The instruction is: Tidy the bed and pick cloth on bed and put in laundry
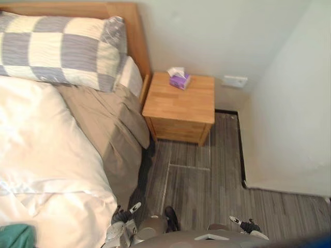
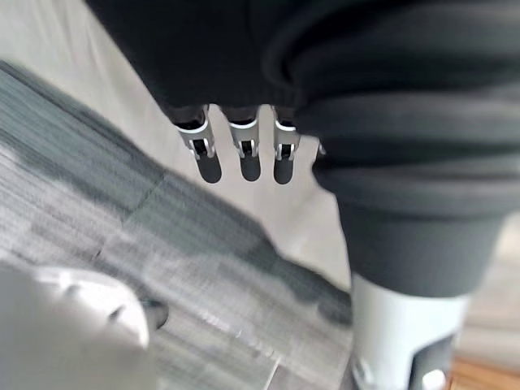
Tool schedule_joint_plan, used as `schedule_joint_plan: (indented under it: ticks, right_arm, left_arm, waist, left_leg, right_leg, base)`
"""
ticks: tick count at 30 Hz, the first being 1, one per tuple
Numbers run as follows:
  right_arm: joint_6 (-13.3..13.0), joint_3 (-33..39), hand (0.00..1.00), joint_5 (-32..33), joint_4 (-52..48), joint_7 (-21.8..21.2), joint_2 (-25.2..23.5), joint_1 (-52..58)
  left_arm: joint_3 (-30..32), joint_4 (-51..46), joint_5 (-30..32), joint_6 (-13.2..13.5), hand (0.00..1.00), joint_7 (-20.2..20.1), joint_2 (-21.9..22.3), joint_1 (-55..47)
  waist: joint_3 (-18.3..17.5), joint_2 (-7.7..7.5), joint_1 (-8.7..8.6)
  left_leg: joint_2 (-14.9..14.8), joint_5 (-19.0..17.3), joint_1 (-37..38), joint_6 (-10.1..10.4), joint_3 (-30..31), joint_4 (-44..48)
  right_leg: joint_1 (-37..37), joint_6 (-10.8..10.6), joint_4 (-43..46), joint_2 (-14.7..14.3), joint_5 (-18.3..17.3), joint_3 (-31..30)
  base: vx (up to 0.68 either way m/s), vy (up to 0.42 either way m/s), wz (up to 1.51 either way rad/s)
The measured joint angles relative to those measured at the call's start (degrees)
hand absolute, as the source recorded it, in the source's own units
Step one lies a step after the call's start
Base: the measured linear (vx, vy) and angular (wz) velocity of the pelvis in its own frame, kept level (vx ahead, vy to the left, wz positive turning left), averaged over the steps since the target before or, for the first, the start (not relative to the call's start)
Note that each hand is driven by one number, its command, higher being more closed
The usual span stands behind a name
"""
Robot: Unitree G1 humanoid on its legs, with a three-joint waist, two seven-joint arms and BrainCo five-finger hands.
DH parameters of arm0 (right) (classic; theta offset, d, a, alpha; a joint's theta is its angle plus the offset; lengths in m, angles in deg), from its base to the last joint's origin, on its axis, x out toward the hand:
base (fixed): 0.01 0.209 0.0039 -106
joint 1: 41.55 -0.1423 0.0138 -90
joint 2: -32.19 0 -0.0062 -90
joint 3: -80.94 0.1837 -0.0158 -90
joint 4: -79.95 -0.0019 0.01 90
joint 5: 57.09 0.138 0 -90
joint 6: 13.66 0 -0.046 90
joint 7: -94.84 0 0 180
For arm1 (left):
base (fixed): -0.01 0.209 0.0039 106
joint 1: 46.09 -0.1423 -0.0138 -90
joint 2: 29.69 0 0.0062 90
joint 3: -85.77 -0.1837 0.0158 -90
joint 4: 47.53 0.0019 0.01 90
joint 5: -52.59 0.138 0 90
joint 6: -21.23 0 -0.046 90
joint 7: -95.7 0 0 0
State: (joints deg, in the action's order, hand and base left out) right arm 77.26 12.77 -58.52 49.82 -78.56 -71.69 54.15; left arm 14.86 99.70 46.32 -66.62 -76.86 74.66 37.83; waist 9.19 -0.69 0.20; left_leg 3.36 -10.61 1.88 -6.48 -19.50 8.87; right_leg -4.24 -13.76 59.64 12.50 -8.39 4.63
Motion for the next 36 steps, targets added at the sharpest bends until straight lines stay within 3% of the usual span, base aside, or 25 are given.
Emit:
schedule_joint_plan:
  ticks: [1,3,5,6,7,8,10,11,13,15,17,19,21,22,23,24,25,27,30,36]
  right_arm:
    - [0.0,-0.3,0.0,0.0,0.0,0.0,0.7,-0.3]
    - [-0.1,-0.3,0.0,0.0,-0.3,0.0,0.9,-0.4]
    - [-0.1,-0.6,0.0,0.0,-0.4,0.1,1.0,-0.4]
    - [-0.1,-0.9,0.0,0.0,-0.5,0.1,0.9,-0.3]
    - [-0.1,-1.9,0.0,0.0,-0.9,0.2,0.3,-0.2]
    - [-0.1,-2.2,0.0,0.1,-1.7,0.2,-0.5,1.3]
    - [-0.1,-3.1,0.0,0.0,-3.9,0.4,0.8,2.6]
    - [-0.1,-4.3,0.0,0.0,-5.0,0.4,1.0,3.1]
    - [0.0,-4.6,0.0,0.0,-4.9,0.4,1.3,3.7]
    - [0.0,-5.0,0.0,-0.1,-5.0,0.5,1.5,4.2]
    - [0.1,-6.8,0.0,-0.2,-5.0,0.4,1.5,4.3]
    - [0.2,-6.9,0.0,-1.8,-4.9,0.4,0.8,4.3]
    - [0.3,-6.9,0.0,-2.2,-4.9,0.3,-0.1,4.3]
    - [0.3,-6.9,0.0,-2.2,-5.0,0.3,0.1,4.3]
    - [0.3,-7.2,0.0,-2.2,-6.3,0.2,0.5,4.1]
    - [0.2,-8.5,0.0,-2.2,-7.3,0.3,-0.5,4.2]
    - [0.2,-7.8,0.0,-2.2,-7.4,0.4,-0.5,3.9]
    - [0.4,-6.3,0.0,-2.2,-7.7,0.5,-0.4,4.8]
    - [0.8,-5.3,0.0,-2.3,-7.5,0.4,0.1,5.3]
    - [0.9,-3.4,0.0,-2.3,-5.7,0.4,-1.2,5.3]
  left_arm:
    - [-1.8,0.2,0.2,-0.4,0.0,0.0,-0.5,-0.2]
    - [-3.1,0.2,0.2,-0.4,0.0,0.0,-0.5,-0.2]
    - [-3.1,0.3,0.2,-0.3,0.0,0.0,-0.3,-0.2]
    - [-3.0,0.2,0.2,-0.2,0.0,0.0,-0.1,-0.3]
    - [-2.0,-0.2,0.2,0.0,0.0,0.0,0.4,-0.1]
    - [-0.5,-0.9,0.2,0.2,0.0,0.0,0.8,0.5]
    - [1.7,-3.5,0.8,0.6,0.0,0.0,4.0,-0.3]
    - [1.7,-3.8,1.2,0.7,0.0,0.0,4.8,-0.7]
    - [1.3,-4.2,1.5,0.7,0.0,-0.1,5.2,-0.6]
    - [1.3,-4.9,2.3,0.8,0.0,0.0,5.7,-0.6]
    - [1.2,-6.1,2.4,1.0,0.0,0.0,5.4,-0.8]
    - [1.0,-6.9,2.3,1.0,0.0,0.0,5.3,-1.2]
    - [1.1,-8.2,1.4,1.0,0.0,0.1,4.5,-2.3]
    - [1.1,-8.6,1.2,1.0,0.0,0.1,4.7,-1.9]
    - [1.4,-8.7,1.1,1.1,0.0,0.1,5.3,-2.2]
    - [1.6,-9.1,1.2,1.3,0.0,0.1,4.3,-3.3]
    - [1.4,-8.3,1.2,0.9,0.0,0.1,3.7,-2.8]
    - [1.4,-8.0,1.2,0.8,0.0,0.0,4.5,-3.1]
    - [1.6,-7.1,1.2,0.9,0.0,0.0,5.7,-3.2]
    - [1.2,-5.7,1.2,0.7,0.0,0.0,4.5,-3.2]
  waist:
    - [0.5,1.0,-0.15]
    - [0.7,1.44,-0.64]
    - [0.9,1.71,-0.81]
    - [0.9,1.66,-0.81]
    - [0.8,0.81,-0.81]
    - [1.2,-0.37,-0.72]
    - [0.7,1.97,0.62]
    - [0.5,2.16,0.68]
    - [0.4,2.46,0.25]
    - [-0.2,2.78,0.57]
    - [-0.6,1.89,0.63]
    - [-1.0,0.82,1.08]
    - [-1.0,-0.78,1.27]
    - [-0.4,0.23,1.19]
    - [-0.6,0.82,0.82]
    - [-1.2,-1.77,1.26]
    - [-0.9,-0.91,0.87]
    - [-1.5,0.06,0.22]
    - [-2.6,1.59,0.71]
    - [-3.1,0.07,0.29]
  left_leg:
    - [-0.7,0.0,3.9,0.0,3.4,-1.9]
    - [-2.1,0.0,6.1,0.1,7.7,-2.1]
    - [-4.3,-0.1,7.3,0.5,12.6,-1.8]
    - [-4.9,-0.4,7.1,1.8,14.2,-1.6]
    - [-5.5,-2.1,6.7,4.5,17.2,-0.6]
    - [-5.8,-6.0,4.8,8.2,20.4,3.3]
    - [-8.3,-6.3,1.4,8.7,20.9,9.1]
    - [-8.4,-6.3,1.9,8.8,22.3,8.4]
    - [-8.6,-5.7,2.6,9.4,24.6,7.6]
    - [-9.5,-4.0,1.7,10.2,26.6,7.6]
    - [-9.5,-1.5,-0.2,10.5,27.6,7.8]
    - [-9.4,1.1,-2.3,11.8,25.8,9.1]
    - [-10.5,3.6,-4.0,11.2,20.2,11.8]
    - [-11.6,3.8,-4.2,11.2,18.7,12.5]
    - [-13.3,3.6,-4.6,11.5,15.4,13.3]
    - [-13.3,3.3,-4.9,11.4,8.9,14.0]
    - [-15.6,2.1,-4.8,10.4,3.7,14.4]
    - [-16.4,1.8,-3.9,9.9,-3.3,12.3]
    - [-14.4,2.0,-2.7,9.9,-4.4,6.3]
    - [-9.3,7.6,2.4,9.5,-5.0,-5.5]
  right_leg:
    - [-2.8,3.8,-0.7,0.2,-4.1,2.6]
    - [-5.9,6.3,-7.1,-1.0,-7.0,2.3]
    - [-8.6,7.4,-19.9,-4.4,-7.5,-3.3]
    - [-8.7,7.0,-24.8,-5.5,-7.1,-6.4]
    - [-8.2,6.3,-34.2,-6.8,-6.2,-13.5]
    - [-7.4,6.6,-36.6,-7.3,-3.7,-17.2]
    - [-6.4,6.5,-33.7,-9.8,-8.3,-14.8]
    - [-5.7,9.3,-30.9,-9.5,-10.5,-12.5]
    - [-3.7,10.7,-29.0,-7.8,-11.3,-7.5]
    - [-0.8,10.7,-29.2,-7.6,-11.3,-3.3]
    - [1.7,10.8,-30.8,-6.9,-11.3,-0.9]
    - [4.6,11.0,-32.8,-5.8,-11.1,3.0]
    - [6.3,10.5,-28.9,-4.9,-10.1,6.9]
    - [4.2,9.9,-24.3,-5.0,-8.7,7.1]
    - [2.1,10.6,-24.1,-4.8,-11.4,6.6]
    - [3.0,10.6,-35.9,-2.3,-8.8,4.6]
    - [4.6,10.3,-36.6,-2.6,-8.8,7.0]
    - [5.7,9.8,-38.0,-2.3,-8.6,8.8]
    - [6.9,8.4,-41.2,-2.2,-7.4,10.1]
    - [6.7,8.0,-42.5,0.0,-6.0,10.1]
  base:
    - [0.34,-0.068,0.94]
    - [0.4,-0.237,1.34]
    - [0.33,-0.351,1.38]
    - [0.19,-0.32,1.39]
    - [0.23,-0.431,1.78]
    - [0.22,-0.446,1.64]
    - [0.25,-0.457,1.41]
    - [0.27,-0.411,1.28]
    - [0.22,-0.28,1.48]
    - [0.17,-0.224,1.72]
    - [0.13,-0.146,1.7]
    - [0.1,-0.085,1.63]
    - [0.07,-0.117,1.4]
    - [0.01,-0.087,0.99]
    - [-0.01,-0.009,0.54]
    - [-0.01,-0.084,0.58]
    - [0.02,-0.075,0.49]
    - [0.04,-0.014,0.56]
    - [0.05,0.107,0.4]
    - [-0.01,0.061,0.02]
